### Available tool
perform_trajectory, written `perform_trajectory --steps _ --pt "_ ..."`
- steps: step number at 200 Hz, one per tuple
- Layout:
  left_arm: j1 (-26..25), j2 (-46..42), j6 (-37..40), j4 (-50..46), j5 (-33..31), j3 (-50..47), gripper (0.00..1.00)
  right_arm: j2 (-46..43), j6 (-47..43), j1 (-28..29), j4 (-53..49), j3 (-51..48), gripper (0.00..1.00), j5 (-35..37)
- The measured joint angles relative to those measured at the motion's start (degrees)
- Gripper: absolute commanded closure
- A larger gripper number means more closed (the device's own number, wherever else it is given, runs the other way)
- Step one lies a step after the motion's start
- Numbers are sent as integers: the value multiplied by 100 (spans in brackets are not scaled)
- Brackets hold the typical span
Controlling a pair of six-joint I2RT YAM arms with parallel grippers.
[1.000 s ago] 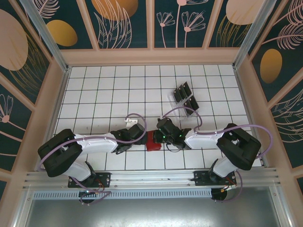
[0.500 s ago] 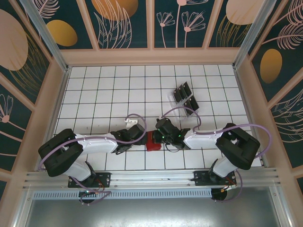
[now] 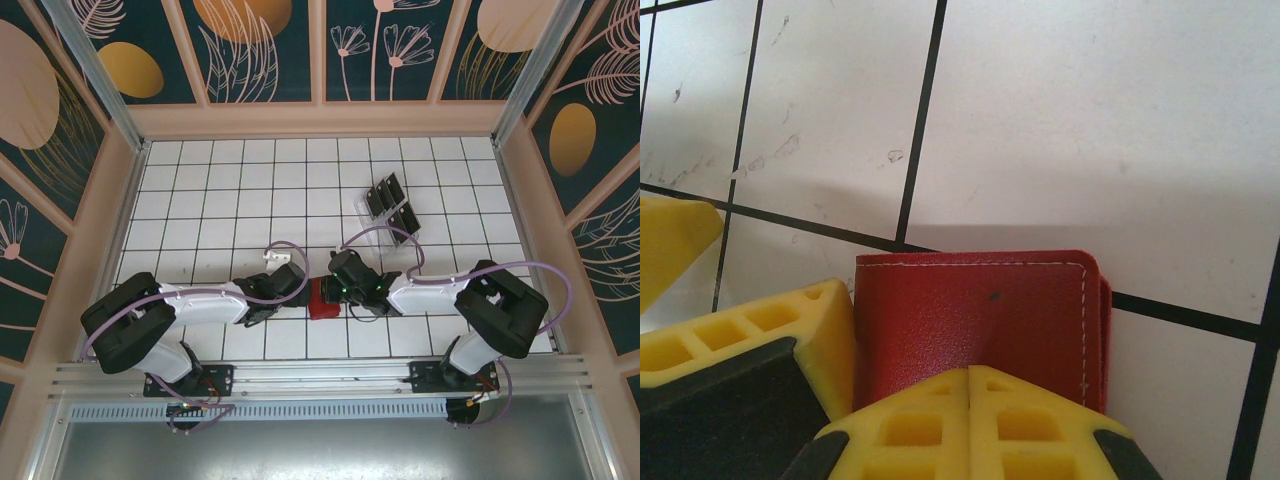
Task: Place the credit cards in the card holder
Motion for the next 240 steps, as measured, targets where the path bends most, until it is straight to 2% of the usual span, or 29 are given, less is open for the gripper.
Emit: perform_trajectory --steps 140,240 --pt "11 0 0 35 61 -7 4 37 63 44 481 -278 100 20" --pt "11 0 0 44 59 -31 4 68 302 184 852 -468 100 308"
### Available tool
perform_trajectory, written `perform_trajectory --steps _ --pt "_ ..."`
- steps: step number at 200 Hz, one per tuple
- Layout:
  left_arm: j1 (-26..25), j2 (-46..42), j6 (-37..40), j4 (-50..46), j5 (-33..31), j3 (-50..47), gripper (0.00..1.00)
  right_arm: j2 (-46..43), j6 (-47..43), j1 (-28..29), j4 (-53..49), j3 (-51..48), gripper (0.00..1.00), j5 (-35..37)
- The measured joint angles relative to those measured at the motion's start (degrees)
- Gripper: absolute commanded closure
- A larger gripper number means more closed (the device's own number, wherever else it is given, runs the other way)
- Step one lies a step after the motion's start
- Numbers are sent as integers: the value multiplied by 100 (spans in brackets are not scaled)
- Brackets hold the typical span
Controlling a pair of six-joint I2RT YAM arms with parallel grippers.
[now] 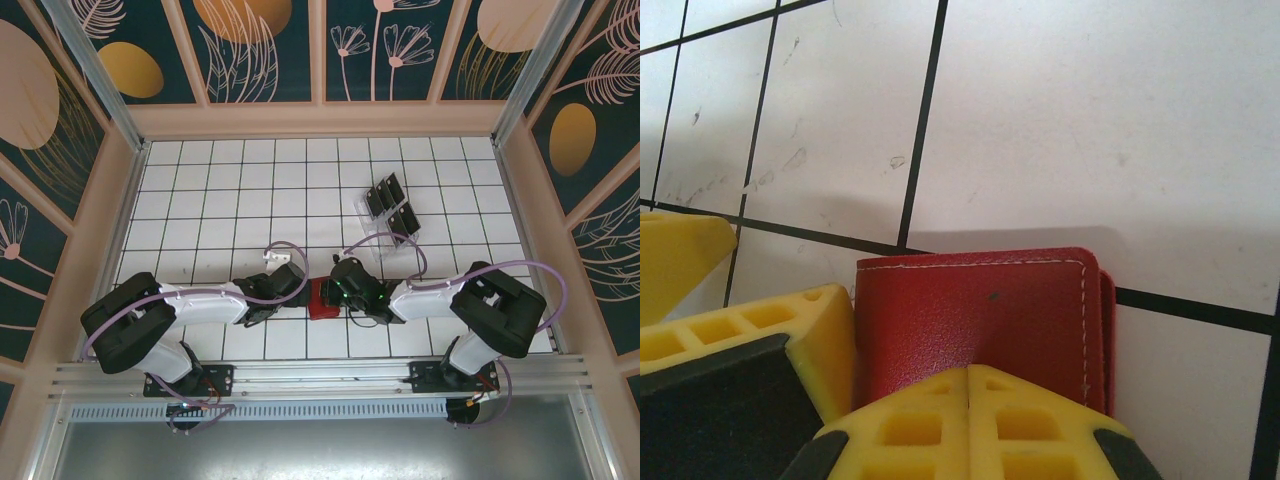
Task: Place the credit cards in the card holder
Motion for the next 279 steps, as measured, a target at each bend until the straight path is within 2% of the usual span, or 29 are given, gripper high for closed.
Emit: perform_trajectory --steps 98,159,220,279 --pt "11 0 0 -7 9 -17 4 225 20 245 -44 92 100 420" --pt "11 20 0 4 4 -35 4 269 175 358 284 -48 100 632" --pt "11 26 7 22 4 -35 4 136 149 356 57 55 100 579" --pt "9 63 103 37 0 -33 5 -190 33 308 -503 55 100 136"
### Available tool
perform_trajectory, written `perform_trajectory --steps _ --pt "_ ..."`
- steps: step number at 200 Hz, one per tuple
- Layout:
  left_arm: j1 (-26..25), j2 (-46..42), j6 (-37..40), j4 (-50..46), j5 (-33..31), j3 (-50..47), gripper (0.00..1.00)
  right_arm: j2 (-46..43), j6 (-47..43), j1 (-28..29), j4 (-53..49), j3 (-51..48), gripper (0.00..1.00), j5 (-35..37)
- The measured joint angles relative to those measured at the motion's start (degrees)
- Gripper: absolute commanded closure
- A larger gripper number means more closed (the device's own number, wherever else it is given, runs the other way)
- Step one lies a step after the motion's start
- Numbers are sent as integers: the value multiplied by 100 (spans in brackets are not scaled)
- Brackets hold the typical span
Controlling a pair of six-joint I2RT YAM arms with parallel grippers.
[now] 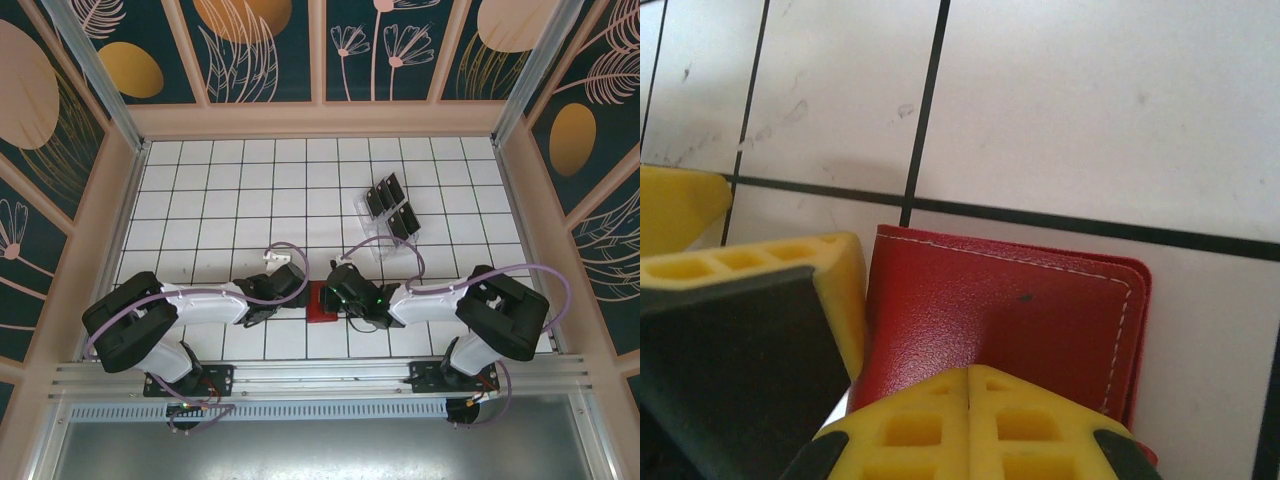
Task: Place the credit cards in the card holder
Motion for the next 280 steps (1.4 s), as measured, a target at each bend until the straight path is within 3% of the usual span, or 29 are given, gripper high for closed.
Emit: perform_trajectory --steps 60,167,225,280 --pt "0 11 35 0 -7 2 5 4 -146 -55 -175 68 100 -122" --pt "0 92 55 -61 -68 72 5 74 -15 94 472 -269 100 166" --pt "0 90 55 -63 -68 72 5 31 -76 101 -22 15 100 181" --pt "0 96 55 -66 -68 83 5 37 -295 107 -839 422 81 188"
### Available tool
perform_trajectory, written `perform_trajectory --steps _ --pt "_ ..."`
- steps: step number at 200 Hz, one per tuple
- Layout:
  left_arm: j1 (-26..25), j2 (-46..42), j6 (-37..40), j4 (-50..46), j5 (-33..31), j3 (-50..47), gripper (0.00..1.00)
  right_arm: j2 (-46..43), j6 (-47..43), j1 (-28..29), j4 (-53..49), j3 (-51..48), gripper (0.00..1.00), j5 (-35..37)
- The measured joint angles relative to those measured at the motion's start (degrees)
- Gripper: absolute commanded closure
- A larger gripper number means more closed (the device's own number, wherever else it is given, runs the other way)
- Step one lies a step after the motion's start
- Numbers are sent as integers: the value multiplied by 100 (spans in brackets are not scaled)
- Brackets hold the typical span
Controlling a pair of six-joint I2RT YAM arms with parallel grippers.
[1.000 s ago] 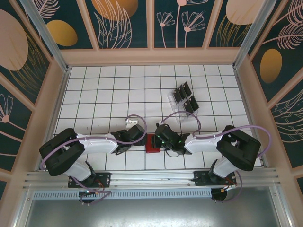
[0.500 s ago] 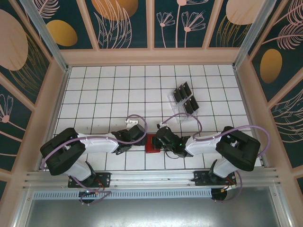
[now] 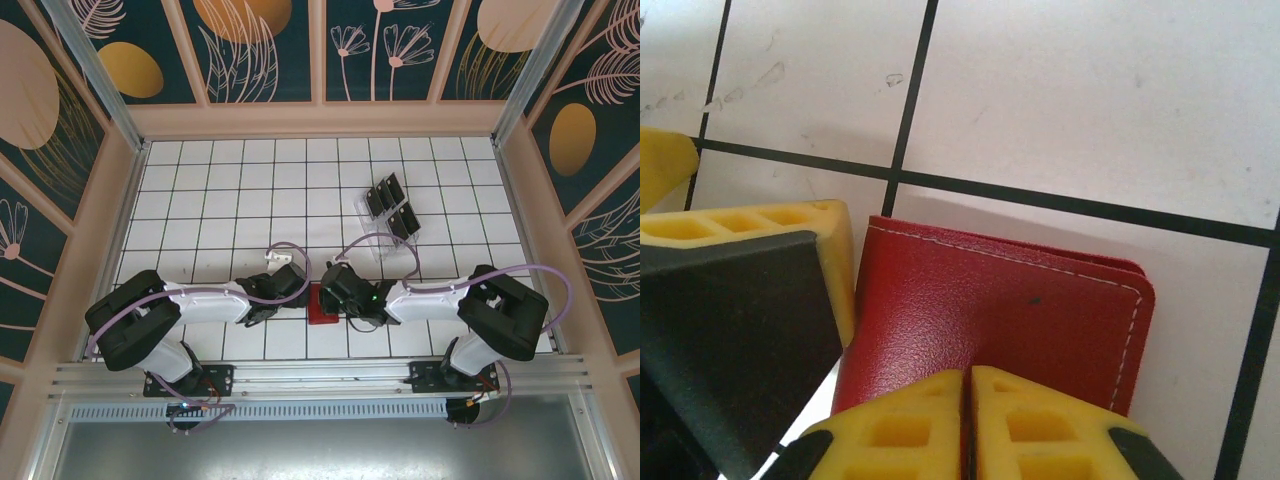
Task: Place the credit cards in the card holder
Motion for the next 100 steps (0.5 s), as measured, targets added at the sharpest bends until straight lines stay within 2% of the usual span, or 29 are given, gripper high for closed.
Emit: perform_trajectory --steps 17,40,100 --pt "0 0 0 2 -2 0 5 -2 -116 0 -221 133 71 -31" --pt "0 0 0 2 -2 0 5 -22 -208 -4 -494 262 64 -44" --pt "0 0 0 7 -2 0 5 -472 -304 -17 -1318 433 62 -20"
